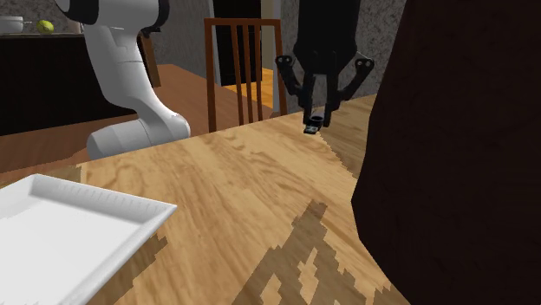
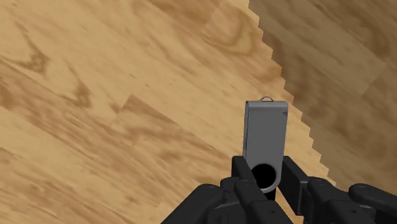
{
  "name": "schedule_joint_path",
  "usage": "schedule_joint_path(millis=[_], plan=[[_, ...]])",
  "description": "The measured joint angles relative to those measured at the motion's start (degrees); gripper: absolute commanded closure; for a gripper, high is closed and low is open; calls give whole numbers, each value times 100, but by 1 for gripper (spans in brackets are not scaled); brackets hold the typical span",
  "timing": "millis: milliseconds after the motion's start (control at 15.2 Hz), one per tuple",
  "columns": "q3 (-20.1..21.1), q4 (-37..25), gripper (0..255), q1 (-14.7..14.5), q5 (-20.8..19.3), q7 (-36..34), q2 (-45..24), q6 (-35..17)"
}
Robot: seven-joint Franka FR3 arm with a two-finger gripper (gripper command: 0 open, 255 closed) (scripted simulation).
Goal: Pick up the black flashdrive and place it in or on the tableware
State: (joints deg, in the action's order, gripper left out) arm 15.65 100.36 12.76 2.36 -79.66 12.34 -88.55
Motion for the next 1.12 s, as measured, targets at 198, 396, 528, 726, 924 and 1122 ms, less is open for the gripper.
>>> schedule_joint_path(millis=[198,396,528,726,924,1122], plan=[[-321,398,255,159,13,487,363,-35],[-617,671,255,296,-21,927,635,-28],[-796,776,255,378,-62,1185,760,-8],[-1113,961,255,523,-148,1633,976,28],[-1429,1111,255,668,-261,2077,1083,-16],[-1726,1134,255,805,-377,2492,1120,-8]])
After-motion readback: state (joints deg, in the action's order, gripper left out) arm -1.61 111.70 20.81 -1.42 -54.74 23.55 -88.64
